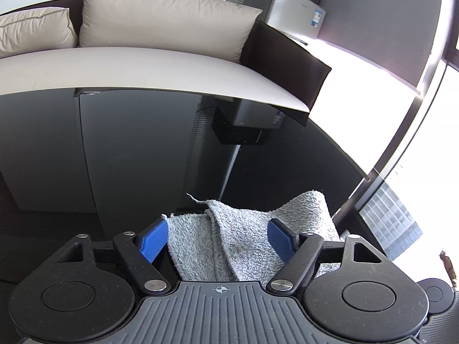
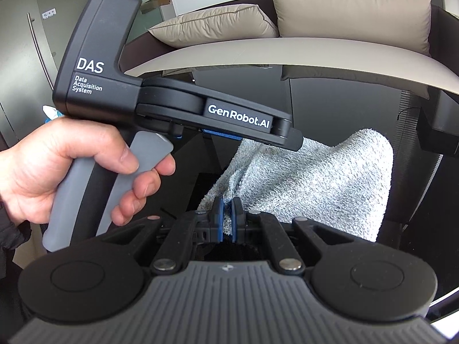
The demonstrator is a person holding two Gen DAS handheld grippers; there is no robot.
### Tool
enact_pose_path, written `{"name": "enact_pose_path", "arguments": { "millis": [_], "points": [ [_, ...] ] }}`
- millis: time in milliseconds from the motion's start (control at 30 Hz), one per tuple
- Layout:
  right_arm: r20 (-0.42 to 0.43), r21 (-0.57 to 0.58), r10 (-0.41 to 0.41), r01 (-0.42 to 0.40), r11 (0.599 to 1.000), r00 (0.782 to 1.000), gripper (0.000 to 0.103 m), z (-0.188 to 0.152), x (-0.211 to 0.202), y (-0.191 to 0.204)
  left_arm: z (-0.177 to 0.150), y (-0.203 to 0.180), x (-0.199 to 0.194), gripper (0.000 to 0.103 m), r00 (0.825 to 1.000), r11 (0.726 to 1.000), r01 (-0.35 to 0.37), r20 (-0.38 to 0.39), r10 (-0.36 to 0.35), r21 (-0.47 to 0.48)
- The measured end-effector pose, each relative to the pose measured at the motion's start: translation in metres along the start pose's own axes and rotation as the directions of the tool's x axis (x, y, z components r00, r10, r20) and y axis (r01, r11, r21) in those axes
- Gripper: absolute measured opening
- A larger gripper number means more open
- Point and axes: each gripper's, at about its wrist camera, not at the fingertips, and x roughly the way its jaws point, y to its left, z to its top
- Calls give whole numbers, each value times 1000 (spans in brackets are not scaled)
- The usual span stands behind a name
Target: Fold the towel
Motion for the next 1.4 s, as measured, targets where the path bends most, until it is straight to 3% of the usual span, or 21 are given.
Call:
{"name": "enact_pose_path", "arguments": {
  "millis": [133, 233, 567, 700, 867, 1200, 1400],
  "points": [
    [0, 1, 0, 0, 1000, 1000, 5, -1, -1, 0, 0, -5, -1, 62, 999, 999, 40, 11, -40, 14],
    [0, 2, 1, -1, 1000, 1000, 5, -2, -2, 1, -2, -10, 5, 61, 999, 999, 40, -2, -40, 28],
    [0, 2, 1, -1, 1000, 1000, 5, -3, -3, 3, -7, -15, 13, 43, 999, 999, 39, -14, -38, 28],
    [0, 8, 1, -1, 1000, 1000, 5, -2, -1, 3, -6, -13, 14, 32, 1000, 999, 30, -8, -30, 19],
    [0, 7, 1, -1, 1000, 1000, 6, -3, -2, 6, -4, -11, 16, 12, 1000, 1000, 25, -8, -25, 14],
    [22, 3, -19, 19, 1000, 1000, 6, 4, -1, 4, 1, -13, -3, 7, 999, 1000, 3, 49, -4, 31],
    [32, -11, -5, 5, 1000, 999, 6, 7, -1, 10, 3, -15, -19, 7, 997, 997, -54, 62, 51, 48]
  ]
}}
